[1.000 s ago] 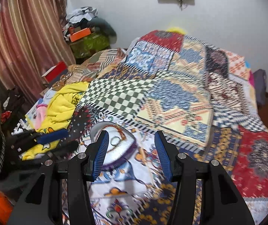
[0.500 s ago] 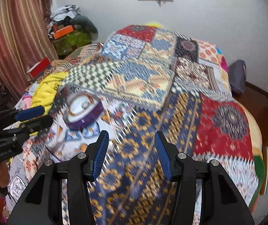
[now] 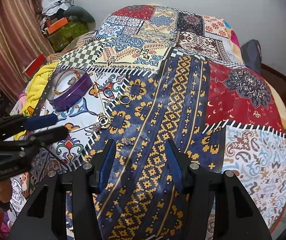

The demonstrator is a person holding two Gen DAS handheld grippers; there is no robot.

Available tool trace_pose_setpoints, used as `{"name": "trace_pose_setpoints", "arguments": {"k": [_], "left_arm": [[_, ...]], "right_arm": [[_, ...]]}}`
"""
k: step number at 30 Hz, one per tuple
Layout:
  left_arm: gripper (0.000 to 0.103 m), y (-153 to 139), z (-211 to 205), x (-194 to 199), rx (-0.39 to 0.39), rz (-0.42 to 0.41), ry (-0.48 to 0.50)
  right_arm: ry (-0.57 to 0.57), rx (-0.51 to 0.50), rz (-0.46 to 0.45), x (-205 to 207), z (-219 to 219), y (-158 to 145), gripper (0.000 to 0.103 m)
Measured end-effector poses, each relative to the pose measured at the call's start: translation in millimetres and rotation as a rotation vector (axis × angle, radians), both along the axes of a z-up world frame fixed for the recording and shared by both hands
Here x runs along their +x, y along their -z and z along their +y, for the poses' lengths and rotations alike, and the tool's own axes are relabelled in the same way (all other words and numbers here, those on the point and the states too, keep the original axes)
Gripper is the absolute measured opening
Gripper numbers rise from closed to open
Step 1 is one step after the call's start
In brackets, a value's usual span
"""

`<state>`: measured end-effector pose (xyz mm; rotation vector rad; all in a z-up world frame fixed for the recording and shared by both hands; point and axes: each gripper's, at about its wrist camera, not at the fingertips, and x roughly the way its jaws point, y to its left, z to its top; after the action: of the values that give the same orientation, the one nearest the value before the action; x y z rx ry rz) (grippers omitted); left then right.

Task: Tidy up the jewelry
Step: 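Move both open grippers back to the remaining jewelry on the quilt, then grasp a pendant earring with the left gripper while the right gripper grasps a small earring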

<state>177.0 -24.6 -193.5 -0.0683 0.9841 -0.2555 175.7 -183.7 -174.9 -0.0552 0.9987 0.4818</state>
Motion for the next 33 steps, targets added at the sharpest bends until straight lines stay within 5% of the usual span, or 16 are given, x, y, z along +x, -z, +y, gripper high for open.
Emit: {"name": "trace_pose_setpoints", "arguments": {"k": [11, 27, 33], "left_arm": [[0.023, 29.6, -19.8, 24.3, 0.003, 0.053, 0.050], [0.013, 39.5, -24.6, 31.9, 0.010, 0.023, 0.054], [0.013, 32.6, -22.9, 25.3, 0.001, 0.009, 0.057]], "right_arm": [[-0.025, 0.023, 0.037, 3.4, 4.7, 19.4, 0.045], [-0.063, 0.009, 0.042, 8.0, 23.4, 32.2, 0.010], [-0.068, 0.009, 0.030, 6.8, 25.8, 28.7, 0.007]]}}
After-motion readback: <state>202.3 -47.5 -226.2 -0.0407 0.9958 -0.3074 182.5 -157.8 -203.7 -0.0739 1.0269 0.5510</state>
